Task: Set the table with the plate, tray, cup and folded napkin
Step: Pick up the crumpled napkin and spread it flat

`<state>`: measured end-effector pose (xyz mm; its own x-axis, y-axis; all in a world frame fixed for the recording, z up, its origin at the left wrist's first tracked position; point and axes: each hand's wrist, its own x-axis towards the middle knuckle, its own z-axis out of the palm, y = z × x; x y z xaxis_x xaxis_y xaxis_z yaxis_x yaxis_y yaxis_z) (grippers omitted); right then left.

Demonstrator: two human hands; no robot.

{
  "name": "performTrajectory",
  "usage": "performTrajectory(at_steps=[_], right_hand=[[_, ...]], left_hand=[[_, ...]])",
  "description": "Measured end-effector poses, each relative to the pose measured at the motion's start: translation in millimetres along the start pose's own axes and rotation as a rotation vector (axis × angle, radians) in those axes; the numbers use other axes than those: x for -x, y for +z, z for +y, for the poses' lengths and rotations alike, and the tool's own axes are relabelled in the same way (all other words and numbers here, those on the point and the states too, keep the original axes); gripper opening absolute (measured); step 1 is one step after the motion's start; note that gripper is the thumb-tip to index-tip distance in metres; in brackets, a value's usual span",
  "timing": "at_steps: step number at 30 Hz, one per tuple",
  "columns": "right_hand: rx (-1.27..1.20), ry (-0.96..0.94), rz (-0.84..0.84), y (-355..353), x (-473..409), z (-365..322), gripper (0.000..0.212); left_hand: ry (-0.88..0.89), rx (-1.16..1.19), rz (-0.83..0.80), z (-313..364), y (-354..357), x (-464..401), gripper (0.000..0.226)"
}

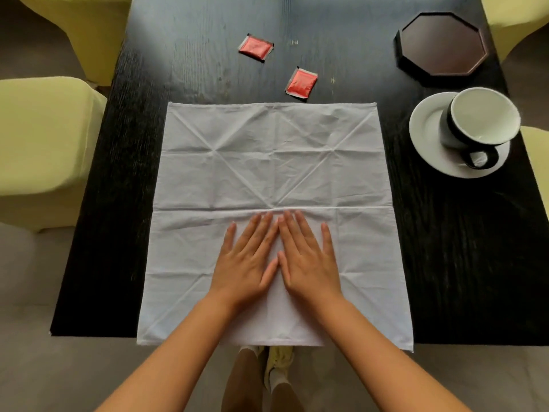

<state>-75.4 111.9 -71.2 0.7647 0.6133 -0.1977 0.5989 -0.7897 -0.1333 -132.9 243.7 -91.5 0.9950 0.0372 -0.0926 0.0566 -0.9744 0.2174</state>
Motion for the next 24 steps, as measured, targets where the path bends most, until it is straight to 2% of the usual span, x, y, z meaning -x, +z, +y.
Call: performTrajectory(at_steps=[4, 8, 13, 16, 18, 19, 22, 24], right_hand=[[-0.067, -0.011, 0.004, 0, -40, 23, 0.058], [-0.068, 0.067, 0.033, -3, -71, 56, 0.063], [-0.067, 0.237, 0.105, -11, -95, 105, 0.064], [-0.061, 0.467, 0.168, -15, -107, 114, 0.065], [-0.076, 0.525, 0.182, -16, -112, 103, 0.065], [-0.092, 0.474, 0.182, -15, -114, 93, 0.065], [-0.109, 0.131, 0.126, -11, -122, 57, 0.06], [-0.08, 0.022, 0.099, -10, -136, 45, 0.056]], left_hand=[[0.009, -0.051, -0.005, -26, -7, -40, 0.061], [-0.151, -0.009, 0.012, -58, -11, -67, 0.068], [-0.265, 0.037, 0.042, -95, -20, -82, 0.071], [-0.512, 0.05, 0.091, -104, -18, -94, 0.069], [-0.654, 0.087, 0.117, -95, -18, -105, 0.071], [-0.623, 0.094, 0.116, -87, -17, -110, 0.071], [-0.205, 0.041, 0.072, -61, -13, -121, 0.06], [-0.055, -0.01, 0.044, -57, -14, -134, 0.058]])
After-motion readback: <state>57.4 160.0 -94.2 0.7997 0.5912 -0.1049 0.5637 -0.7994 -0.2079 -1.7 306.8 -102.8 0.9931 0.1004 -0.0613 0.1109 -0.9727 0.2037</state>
